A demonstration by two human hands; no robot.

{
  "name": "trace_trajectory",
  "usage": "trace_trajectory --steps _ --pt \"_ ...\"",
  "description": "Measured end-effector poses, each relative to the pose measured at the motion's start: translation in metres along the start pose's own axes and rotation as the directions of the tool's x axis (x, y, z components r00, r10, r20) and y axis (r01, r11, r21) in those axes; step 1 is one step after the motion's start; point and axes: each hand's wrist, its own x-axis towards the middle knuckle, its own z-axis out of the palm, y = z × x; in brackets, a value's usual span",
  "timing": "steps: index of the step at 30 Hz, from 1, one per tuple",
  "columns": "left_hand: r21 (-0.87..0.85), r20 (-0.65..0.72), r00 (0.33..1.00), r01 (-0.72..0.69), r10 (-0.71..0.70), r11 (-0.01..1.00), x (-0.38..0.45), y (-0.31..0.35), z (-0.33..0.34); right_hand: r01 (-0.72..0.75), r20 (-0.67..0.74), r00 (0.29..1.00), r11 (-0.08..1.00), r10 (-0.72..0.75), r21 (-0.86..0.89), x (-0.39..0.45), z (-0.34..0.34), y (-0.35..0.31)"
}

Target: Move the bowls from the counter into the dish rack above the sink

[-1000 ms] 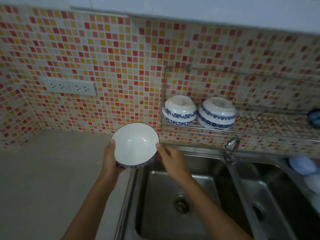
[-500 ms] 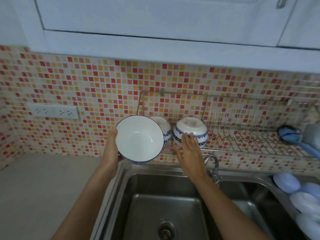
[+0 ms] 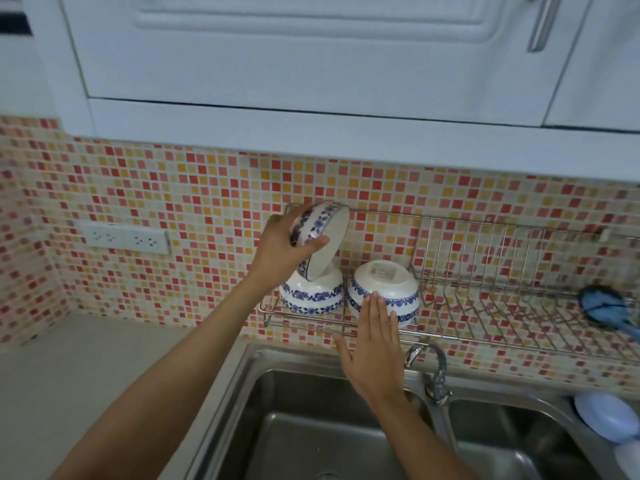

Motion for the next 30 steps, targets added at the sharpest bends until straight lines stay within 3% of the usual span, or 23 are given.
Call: trace_trajectory --steps 4,7,9,13,20,30 --pt "0.298 0.120 0.979 -0.193 0.164 0.935 0.002 -0.012 0.021 0.010 0.012 1.000 1.000 -0.011 0.015 0.000 0.001 0.001" --pt "0.520 0.242 0.937 -0.343 0.250 0.782 0.000 -0.025 0.038 0.013 0.024 1.000 1.000 -0.013 0.018 0.000 0.000 0.001" --pt "0.595 0.303 0.910 -0.413 0.284 0.689 0.000 -0.032 0.045 0.013 0.023 1.000 1.000 -0.014 0.023 0.000 0.000 0.001" --pt "0.637 0.395 0.877 -0.475 0.272 0.607 -0.001 -0.045 0.053 0.008 0.026 1.000 0.999 -0.009 0.032 0.000 0.000 0.001" --pt "0.625 0.418 0.895 -0.408 0.155 0.665 -0.005 -0.068 0.055 0.003 0.025 1.000 0.999 -0.004 0.041 0.000 0.002 0.001" --pt "0.624 0.405 0.910 -0.348 0.092 0.700 -0.012 -0.080 0.062 -0.004 0.024 1.000 1.000 0.003 0.021 -0.001 0.003 0.001"
